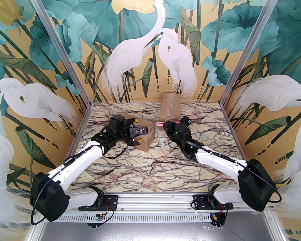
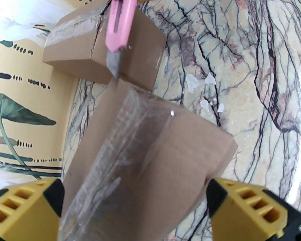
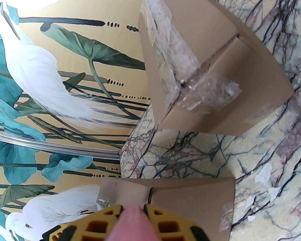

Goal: Unpack the express box

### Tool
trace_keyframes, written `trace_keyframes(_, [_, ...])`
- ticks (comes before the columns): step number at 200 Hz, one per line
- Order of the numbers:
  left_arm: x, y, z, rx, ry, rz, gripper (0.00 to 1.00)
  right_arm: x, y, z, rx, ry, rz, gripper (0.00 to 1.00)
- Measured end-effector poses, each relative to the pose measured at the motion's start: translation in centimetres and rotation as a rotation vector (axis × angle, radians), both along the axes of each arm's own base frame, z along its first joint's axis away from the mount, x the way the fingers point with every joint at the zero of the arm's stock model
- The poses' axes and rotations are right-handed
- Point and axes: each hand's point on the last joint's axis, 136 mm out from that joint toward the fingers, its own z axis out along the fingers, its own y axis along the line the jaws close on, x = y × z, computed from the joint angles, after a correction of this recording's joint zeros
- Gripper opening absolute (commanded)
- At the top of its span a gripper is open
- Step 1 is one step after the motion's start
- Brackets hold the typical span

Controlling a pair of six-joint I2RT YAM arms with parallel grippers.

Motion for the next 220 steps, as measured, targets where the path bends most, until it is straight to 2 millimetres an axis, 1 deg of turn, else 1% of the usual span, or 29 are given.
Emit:
trace_keyframes(19, [0.1, -0.3, -0.6, 0.004, 0.016, -0.019, 1.0, -0.2, 0.2, -0.1, 0.016, 0.006, -0.001, 0.0])
trace_keyframes(57, [0.1, -1.0, -1.8, 0.001, 0.056, -0.044, 0.99, -0.8, -0.1, -1.4, 0.015, 0.025, -0.02, 0.0])
trace_keyframes(79, [0.2, -1.2, -2.0, -0.005, 0.067, -0.05, 0.99, -1.1, -0.6, -1.3, 0.017, 0.023, -0.038, 0.0])
trace_keyframes(129, [0.3, -1.4, -1.8, -0.016, 0.064, -0.051, 0.99, -1.1, -0.9, -1.0, 0.026, 0.011, -0.057, 0.0])
trace_keyframes(174, [0.4, -1.4, -1.8, -0.021, 0.062, -0.049, 1.0, -0.9, -0.7, -1.6, 0.02, 0.022, -0.059, 0.0])
trace_keyframes(220, [0.3, -1.4, -1.8, -0.028, 0.07, -0.046, 1.0, -0.6, -0.5, -1.8, 0.026, 0.016, -0.059, 0.0])
